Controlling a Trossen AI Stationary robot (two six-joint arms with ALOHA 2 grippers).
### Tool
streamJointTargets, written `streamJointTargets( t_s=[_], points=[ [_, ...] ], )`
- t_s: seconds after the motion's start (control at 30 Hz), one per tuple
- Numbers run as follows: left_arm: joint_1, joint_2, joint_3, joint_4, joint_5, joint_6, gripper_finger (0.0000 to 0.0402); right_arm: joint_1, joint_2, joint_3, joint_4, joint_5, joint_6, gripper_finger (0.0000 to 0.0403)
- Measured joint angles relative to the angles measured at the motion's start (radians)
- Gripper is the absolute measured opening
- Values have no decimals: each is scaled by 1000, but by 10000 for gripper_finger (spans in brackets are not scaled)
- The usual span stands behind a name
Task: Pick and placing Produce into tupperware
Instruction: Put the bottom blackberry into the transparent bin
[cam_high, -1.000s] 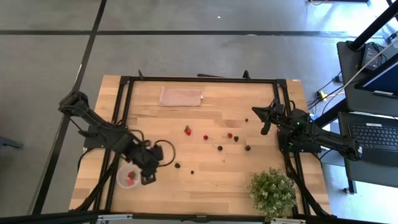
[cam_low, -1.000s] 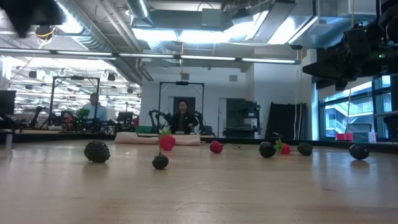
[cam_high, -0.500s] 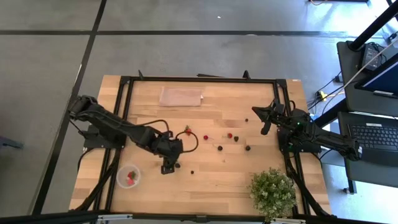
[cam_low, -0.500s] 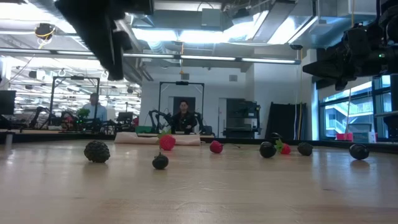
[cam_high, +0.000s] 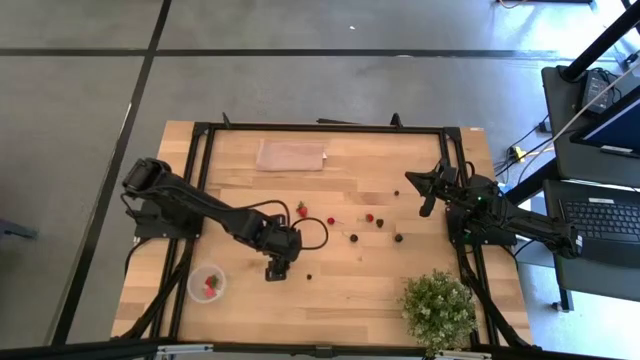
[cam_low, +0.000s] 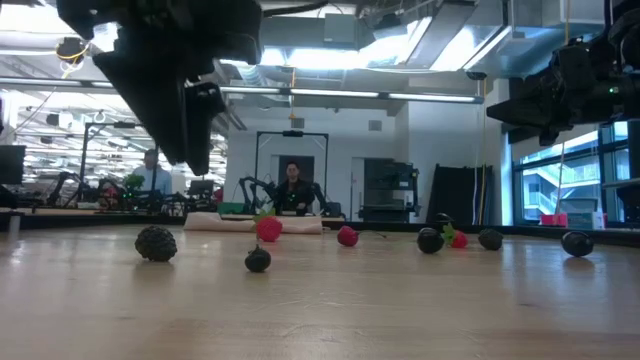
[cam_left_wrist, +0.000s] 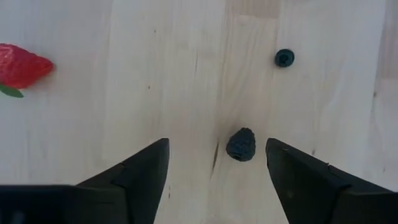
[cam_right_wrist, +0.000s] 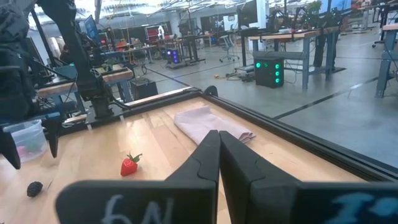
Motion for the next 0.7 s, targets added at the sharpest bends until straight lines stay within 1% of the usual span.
streamJointTargets(
  t_s=[0.1,0.27,0.53,0.7],
  points=[
    [-2,23,-1,-3,7,23,252,0,0,0,0,0,-1,13],
    [-2,64,0,9,65,42,244,0,0,0,0,0,-1,13],
    [-24,140,0,35,86,45,244,0,0,0,0,0,-1,13],
    [-40,167,-1,41,88,59,239,0,0,0,0,0,-3,13]
  ],
)
